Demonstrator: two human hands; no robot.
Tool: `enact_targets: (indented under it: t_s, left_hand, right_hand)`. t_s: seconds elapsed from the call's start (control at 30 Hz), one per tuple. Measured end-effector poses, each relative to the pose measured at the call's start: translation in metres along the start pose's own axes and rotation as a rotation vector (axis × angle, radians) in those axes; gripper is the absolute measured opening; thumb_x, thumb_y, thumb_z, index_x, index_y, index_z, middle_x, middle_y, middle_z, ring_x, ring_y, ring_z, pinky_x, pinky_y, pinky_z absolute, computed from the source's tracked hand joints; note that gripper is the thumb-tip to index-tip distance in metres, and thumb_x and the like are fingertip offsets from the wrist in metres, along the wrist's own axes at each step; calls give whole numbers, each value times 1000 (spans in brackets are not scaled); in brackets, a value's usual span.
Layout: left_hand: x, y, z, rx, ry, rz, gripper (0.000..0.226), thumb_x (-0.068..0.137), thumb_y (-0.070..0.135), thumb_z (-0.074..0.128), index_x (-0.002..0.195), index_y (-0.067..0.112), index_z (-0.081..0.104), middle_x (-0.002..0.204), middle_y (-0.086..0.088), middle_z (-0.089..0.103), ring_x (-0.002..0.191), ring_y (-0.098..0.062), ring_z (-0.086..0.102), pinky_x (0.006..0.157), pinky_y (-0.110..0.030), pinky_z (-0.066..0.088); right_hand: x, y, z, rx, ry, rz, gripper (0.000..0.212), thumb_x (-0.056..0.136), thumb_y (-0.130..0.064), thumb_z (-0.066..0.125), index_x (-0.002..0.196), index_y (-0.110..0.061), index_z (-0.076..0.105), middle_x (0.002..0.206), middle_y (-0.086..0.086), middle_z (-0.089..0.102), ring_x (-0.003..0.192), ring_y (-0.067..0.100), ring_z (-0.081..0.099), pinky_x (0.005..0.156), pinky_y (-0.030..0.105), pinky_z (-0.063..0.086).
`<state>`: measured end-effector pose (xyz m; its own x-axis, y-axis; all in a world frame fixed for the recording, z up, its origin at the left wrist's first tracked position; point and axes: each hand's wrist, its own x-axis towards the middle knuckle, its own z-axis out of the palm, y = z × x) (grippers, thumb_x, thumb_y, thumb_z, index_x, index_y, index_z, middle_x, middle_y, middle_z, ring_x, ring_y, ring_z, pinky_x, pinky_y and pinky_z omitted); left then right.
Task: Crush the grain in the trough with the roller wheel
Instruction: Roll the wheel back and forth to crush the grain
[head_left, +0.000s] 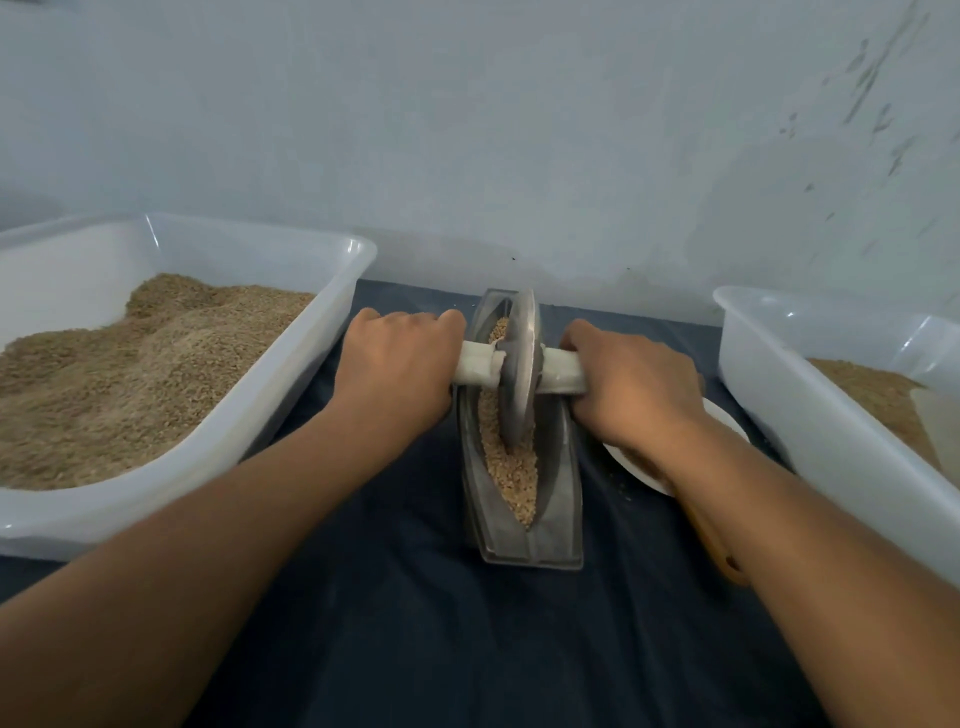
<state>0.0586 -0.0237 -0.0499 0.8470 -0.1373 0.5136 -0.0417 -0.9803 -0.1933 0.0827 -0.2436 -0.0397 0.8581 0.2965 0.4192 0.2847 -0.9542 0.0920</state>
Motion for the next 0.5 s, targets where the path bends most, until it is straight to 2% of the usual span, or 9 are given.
enact_targets:
  t_s: [0.1, 0.23, 0.37, 0.5]
  left_hand:
    - [11, 1, 4, 25, -32, -12, 32, 84, 31, 67, 90, 24, 37, 76, 4, 50, 65, -17, 44, 67, -35, 34]
    - [28, 2, 9, 35, -21, -7, 28, 88, 34, 66, 91, 27, 39, 76, 4, 48, 67, -18, 45, 68, -35, 33]
    - [35, 0, 17, 17, 46, -25, 25, 89, 33, 63, 88, 29, 39, 82, 2, 61, 67, -20, 43, 67, -35, 31]
    - [41, -2, 20, 8, 50, -35, 14, 89, 33, 63, 92, 29, 50, 86, 1, 65, 74, -23, 60, 67, -34, 32]
  right_hand:
    - [13, 3, 5, 13, -42, 33, 32, 83, -36, 66, 109, -40, 48, 73, -15, 47, 66, 16, 45, 50, 28, 20]
    - [27, 9, 10, 63, -125, 40, 39, 81, -33, 66, 114, -43, 48, 80, -14, 52, 76, 20, 54, 55, 32, 30]
    - [41, 12, 9, 73, -180, 17, 43, 81, -34, 67, 118, -45, 49, 80, -14, 49, 78, 20, 51, 52, 28, 26]
    - [54, 14, 7, 71, -235, 15, 48, 79, -35, 68, 122, -46, 49, 88, -9, 54, 83, 22, 51, 54, 29, 29]
